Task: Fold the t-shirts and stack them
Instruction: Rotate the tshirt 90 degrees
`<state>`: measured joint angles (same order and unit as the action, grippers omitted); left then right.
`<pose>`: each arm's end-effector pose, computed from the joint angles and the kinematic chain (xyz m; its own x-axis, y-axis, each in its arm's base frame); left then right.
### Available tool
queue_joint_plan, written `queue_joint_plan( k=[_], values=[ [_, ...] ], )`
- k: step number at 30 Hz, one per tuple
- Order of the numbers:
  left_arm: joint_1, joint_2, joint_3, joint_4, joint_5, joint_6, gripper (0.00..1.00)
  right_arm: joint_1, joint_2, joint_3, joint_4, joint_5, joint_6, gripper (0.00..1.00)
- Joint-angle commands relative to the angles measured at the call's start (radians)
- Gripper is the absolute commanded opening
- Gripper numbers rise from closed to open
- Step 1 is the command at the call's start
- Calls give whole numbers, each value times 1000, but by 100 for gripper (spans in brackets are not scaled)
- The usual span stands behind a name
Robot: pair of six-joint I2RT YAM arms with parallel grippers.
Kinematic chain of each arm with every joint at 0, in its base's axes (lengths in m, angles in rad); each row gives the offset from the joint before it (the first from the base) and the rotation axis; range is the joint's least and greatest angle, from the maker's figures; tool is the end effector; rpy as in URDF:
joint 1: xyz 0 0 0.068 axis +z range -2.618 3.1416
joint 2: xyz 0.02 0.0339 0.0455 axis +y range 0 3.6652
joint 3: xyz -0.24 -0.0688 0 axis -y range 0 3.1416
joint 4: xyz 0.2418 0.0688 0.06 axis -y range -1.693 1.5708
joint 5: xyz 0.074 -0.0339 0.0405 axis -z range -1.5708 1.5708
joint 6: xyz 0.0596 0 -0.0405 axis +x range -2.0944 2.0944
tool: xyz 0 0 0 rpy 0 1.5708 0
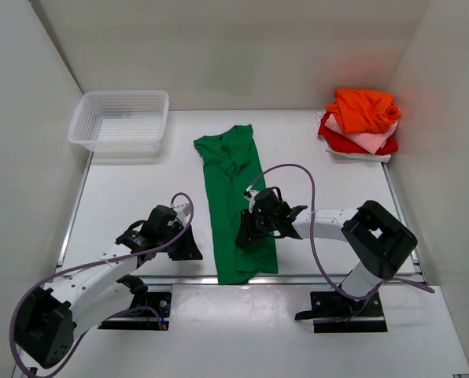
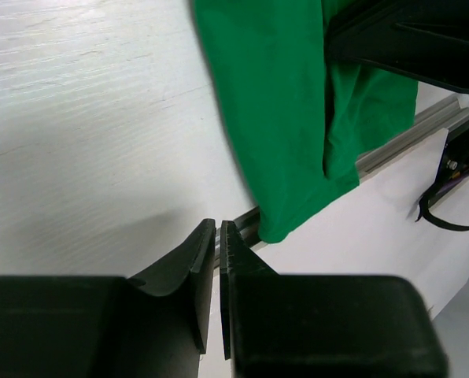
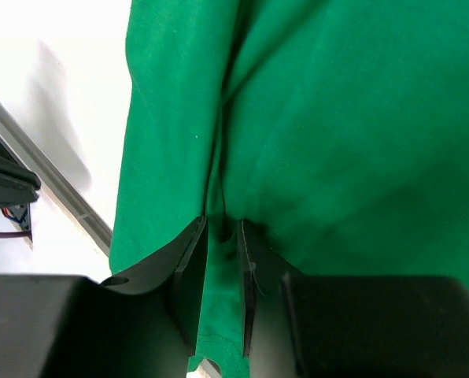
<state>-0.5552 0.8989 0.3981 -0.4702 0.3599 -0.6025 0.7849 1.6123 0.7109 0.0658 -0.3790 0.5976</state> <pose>0.1460 -0.1152 0.1307 -0.9533 -0.0328 -0.3003 0.1481 0.8155 -0.5594 0.2064 0.2374 0.1050 -0.9020 -0.1622 -0.4001 -0.3927 0.6933 0.6043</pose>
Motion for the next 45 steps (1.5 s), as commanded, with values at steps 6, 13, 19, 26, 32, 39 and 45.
queue_joint_plan(
  k=[6, 13, 19, 26, 32, 39, 45],
  values=[
    [-40, 15, 2, 54, 24, -36, 19, 13, 15, 33, 34, 3, -5, 21],
    [-45, 23, 2, 61, 30, -37, 18, 37, 43, 52, 5, 6, -18, 20],
    [-46, 29, -1, 58, 22, -28, 18, 34, 25, 42, -24, 37, -13, 0],
    [-51, 35, -5, 71, 13, -31, 18, -7, -172, -94, -14, 140, 42, 0],
    [-103, 87, 8, 114, 14, -42, 17, -61, -252, -171, 0, 94, 68, 5],
    [-129, 98, 34, 206, -19, -88, 20, -68, -359, -229, -15, 114, 70, 22],
    [-28, 317, 341, 211, -145, -36, 20, -116, -414, -238, -64, 169, 15, 22]
  ],
)
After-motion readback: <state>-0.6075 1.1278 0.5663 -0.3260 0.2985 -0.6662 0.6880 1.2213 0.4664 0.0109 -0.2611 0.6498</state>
